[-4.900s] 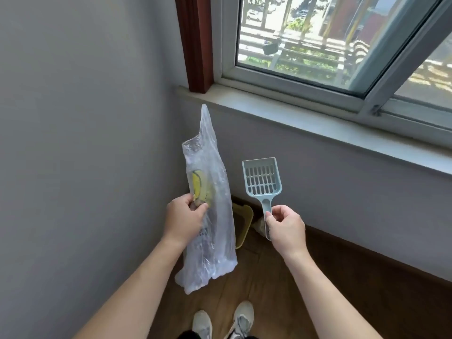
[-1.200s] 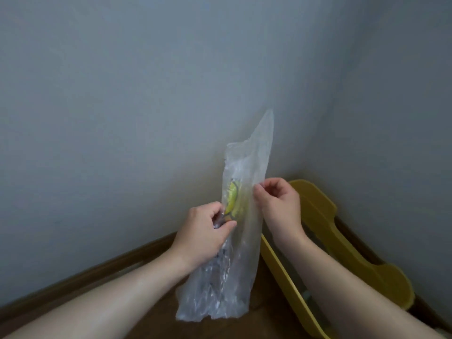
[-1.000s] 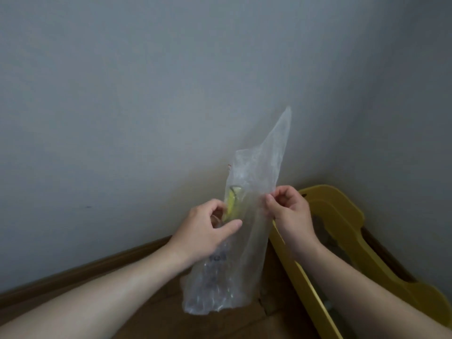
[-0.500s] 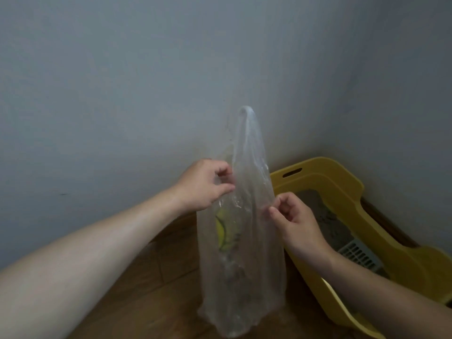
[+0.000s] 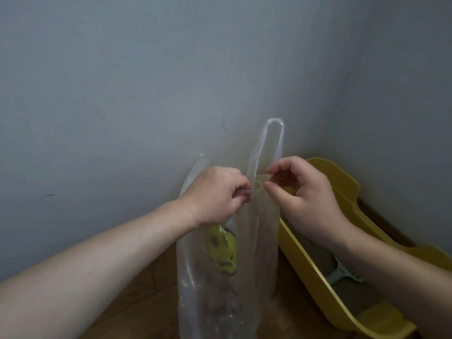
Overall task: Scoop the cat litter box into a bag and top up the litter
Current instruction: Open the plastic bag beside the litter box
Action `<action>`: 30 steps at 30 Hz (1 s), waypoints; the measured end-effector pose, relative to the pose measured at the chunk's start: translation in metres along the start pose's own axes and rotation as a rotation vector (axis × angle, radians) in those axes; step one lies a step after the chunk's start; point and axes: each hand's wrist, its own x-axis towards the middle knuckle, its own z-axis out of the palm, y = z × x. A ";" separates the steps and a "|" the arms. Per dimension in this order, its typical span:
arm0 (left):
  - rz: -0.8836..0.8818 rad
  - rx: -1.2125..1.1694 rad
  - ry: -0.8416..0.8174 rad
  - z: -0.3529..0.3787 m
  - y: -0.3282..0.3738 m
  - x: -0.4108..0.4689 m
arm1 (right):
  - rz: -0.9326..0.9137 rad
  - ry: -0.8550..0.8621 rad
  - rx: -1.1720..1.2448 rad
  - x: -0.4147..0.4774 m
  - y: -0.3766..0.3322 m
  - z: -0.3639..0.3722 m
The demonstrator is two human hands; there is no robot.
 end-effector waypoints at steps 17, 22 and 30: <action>-0.136 -0.107 0.062 0.000 0.007 -0.022 | 0.137 -0.166 -0.316 0.021 -0.001 0.014; -0.599 -0.746 -0.202 -0.010 0.008 -0.026 | 0.195 -0.021 -0.269 0.018 0.006 0.013; -0.621 -0.663 -0.585 -0.025 0.005 -0.023 | 0.286 0.057 -0.093 0.020 0.007 0.017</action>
